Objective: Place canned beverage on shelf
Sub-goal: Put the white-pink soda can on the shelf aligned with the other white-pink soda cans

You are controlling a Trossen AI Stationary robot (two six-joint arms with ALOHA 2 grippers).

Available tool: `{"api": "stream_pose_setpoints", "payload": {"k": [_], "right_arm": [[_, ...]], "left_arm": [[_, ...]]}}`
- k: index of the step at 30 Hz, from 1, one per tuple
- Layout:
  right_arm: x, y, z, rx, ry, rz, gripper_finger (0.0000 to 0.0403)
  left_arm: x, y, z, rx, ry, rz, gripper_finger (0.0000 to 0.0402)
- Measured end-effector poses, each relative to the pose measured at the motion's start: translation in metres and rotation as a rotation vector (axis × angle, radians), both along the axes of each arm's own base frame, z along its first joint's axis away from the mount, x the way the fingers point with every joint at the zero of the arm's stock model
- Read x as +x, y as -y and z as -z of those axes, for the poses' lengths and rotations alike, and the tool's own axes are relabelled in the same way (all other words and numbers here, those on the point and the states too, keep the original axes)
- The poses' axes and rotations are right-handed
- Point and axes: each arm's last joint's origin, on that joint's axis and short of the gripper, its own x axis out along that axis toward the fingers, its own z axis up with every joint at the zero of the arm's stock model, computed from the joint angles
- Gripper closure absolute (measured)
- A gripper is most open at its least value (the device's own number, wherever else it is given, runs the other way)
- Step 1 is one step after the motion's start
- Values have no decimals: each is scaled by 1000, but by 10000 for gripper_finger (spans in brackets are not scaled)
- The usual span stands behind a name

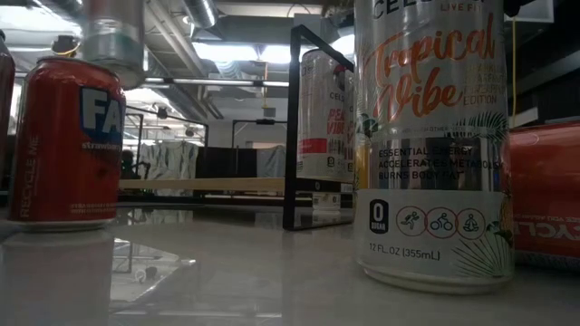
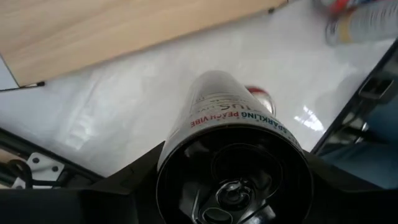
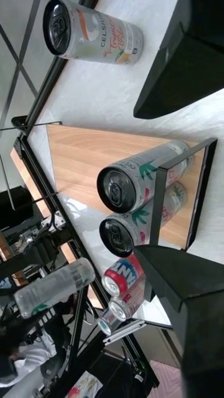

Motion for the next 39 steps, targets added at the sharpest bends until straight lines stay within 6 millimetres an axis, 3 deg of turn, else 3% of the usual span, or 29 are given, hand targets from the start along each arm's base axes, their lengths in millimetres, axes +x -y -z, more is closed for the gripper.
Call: {"api": "stream_pose_setpoints", "payload": {"k": [6, 13, 28, 33, 39], "right_arm": [[0, 1, 0, -11, -2, 30, 61], [-1, 4, 0, -46, -5, 122, 61], [1, 4, 0, -119, -20, 92, 61], [7, 4, 5, -152, -57, 76, 61], [20, 5, 15, -164, -125, 64, 61]], "left_arm": [[7, -17, -9, -5, 43, -89, 163], [36, -33, -7, -3, 131, -165, 163], [107, -52, 45, -8, 60, -231, 163], [118, -56, 58, -36, 12, -258, 163], [119, -58, 61, -19, 0, -293, 163]]}}
